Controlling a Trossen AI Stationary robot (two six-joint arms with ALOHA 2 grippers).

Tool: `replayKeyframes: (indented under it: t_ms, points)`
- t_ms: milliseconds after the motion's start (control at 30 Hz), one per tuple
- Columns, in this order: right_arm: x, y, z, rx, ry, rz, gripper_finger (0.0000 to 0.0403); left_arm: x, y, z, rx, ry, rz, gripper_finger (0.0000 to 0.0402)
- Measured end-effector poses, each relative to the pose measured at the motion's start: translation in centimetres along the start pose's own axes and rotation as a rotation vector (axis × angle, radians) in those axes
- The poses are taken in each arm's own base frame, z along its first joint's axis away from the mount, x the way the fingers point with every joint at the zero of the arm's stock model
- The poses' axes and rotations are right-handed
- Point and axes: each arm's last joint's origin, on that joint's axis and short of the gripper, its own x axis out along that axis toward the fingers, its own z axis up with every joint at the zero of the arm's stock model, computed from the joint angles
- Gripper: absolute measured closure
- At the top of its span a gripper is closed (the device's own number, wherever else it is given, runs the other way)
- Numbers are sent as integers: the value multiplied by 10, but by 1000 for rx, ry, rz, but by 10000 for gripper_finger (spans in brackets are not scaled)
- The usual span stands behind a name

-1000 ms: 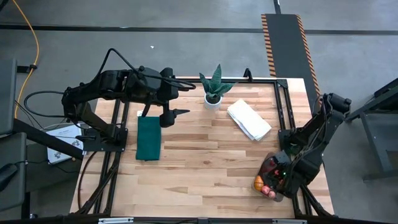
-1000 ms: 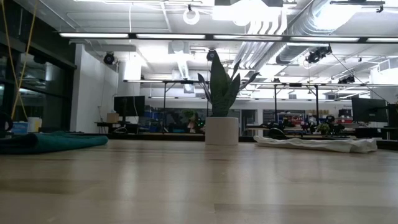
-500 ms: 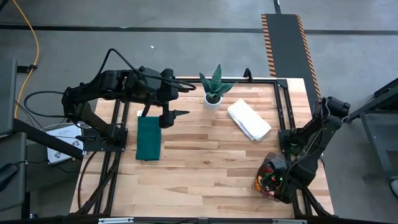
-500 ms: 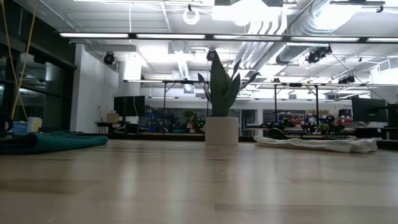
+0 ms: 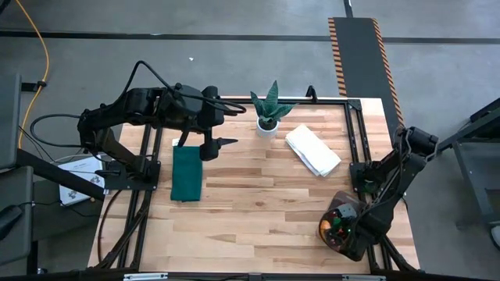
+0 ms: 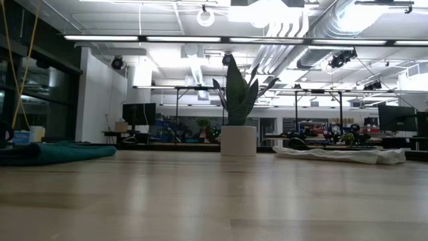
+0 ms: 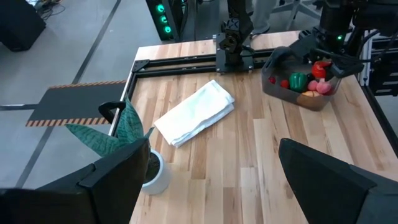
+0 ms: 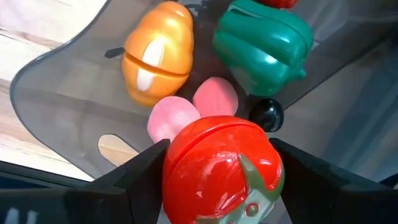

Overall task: Pick and placing Produce into tupperware
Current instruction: Put the red tomato into the black bin

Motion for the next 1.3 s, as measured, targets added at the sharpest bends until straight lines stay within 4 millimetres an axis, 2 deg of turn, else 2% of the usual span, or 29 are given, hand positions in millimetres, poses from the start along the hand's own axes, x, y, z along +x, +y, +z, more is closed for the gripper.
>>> replayKeyframes:
  t_ms: [567, 1100, 1300]
  points:
    - [0, -1, 0, -6, -5, -6, 149, 0, 0, -2, 3, 18, -2, 53]
    - [0, 1, 0, -136, 1, 1, 149, 0, 0, -2, 3, 18, -2, 53]
    - [0, 0, 1, -132, -1, -1, 149, 0, 0, -2, 5, 17, -2, 53]
